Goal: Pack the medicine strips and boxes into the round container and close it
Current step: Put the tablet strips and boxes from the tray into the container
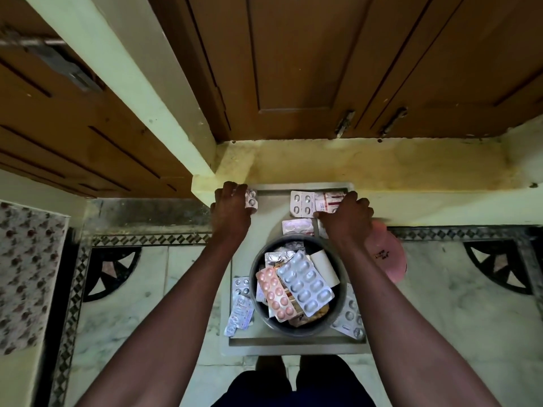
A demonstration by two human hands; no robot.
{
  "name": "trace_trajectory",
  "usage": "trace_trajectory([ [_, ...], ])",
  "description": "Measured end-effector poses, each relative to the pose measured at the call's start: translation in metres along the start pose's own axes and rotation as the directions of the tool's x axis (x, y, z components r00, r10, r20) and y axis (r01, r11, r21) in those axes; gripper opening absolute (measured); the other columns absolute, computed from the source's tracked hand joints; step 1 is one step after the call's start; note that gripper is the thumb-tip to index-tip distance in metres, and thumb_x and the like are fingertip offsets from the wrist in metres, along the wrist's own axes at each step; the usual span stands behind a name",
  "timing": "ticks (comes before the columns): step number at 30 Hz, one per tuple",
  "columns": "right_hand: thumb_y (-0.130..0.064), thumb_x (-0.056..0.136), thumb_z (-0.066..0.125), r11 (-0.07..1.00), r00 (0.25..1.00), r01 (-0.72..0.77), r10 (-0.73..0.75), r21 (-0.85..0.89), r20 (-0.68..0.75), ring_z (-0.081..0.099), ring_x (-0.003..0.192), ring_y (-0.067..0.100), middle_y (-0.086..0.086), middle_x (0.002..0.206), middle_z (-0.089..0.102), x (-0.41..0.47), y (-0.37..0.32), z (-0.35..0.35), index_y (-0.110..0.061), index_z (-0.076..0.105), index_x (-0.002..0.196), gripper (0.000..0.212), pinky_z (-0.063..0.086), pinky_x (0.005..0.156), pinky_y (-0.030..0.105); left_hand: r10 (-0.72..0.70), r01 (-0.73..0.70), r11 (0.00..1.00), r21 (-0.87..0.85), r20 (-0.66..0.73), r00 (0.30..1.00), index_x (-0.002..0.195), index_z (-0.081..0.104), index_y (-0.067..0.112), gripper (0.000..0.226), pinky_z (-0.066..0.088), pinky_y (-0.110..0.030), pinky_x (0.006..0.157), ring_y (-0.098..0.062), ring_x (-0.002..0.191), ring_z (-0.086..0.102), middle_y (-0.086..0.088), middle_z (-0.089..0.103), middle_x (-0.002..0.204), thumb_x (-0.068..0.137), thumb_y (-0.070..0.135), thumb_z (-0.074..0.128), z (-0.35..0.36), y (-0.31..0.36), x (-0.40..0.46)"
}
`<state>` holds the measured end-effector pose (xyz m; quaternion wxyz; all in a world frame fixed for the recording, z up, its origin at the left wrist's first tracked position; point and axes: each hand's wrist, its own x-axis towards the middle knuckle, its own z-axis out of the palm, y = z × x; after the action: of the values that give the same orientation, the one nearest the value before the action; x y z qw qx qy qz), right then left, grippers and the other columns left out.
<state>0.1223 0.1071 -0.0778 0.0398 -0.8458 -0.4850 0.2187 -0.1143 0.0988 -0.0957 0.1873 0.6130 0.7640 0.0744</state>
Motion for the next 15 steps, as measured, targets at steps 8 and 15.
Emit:
trace_trajectory([
  [8, -0.006, 0.084, 0.068, 0.888, 0.984, 0.179, -0.159, 0.424, -0.082, 0.065, 0.085, 0.030, 0.013, 0.093, 0.066, -0.007, 0.022, -0.001, -0.018, 0.060, 0.097, 0.020, 0.052, 0.073, 0.041, -0.025, 0.027, 0.999, -0.038, 0.050, 0.998, 0.122, 0.062, 0.017, 0.065, 0.048, -0.051, 0.092, -0.038, 0.116, 0.048, -0.012, 0.053, 0.123, 0.067, 0.035, 0.092, -0.005, -0.009, 0.007],
  [15, -0.002, 0.090, 0.073, 0.701, 0.901, 0.434, -0.327, 0.566, -0.285, 0.062, 0.088, 0.017, 0.005, 0.095, 0.063, -0.060, 0.036, -0.039, -0.013, 0.065, 0.097, 0.015, 0.052, 0.075, 0.033, -0.071, 0.076, 0.955, -0.285, 0.027, 0.997, 0.099, 0.074, 0.007, 0.021, 0.049, -0.032, 0.081, -0.035, 0.100, 0.064, -0.018, 0.060, 0.113, 0.084, 0.018, 0.083, -0.010, -0.010, -0.001],
])
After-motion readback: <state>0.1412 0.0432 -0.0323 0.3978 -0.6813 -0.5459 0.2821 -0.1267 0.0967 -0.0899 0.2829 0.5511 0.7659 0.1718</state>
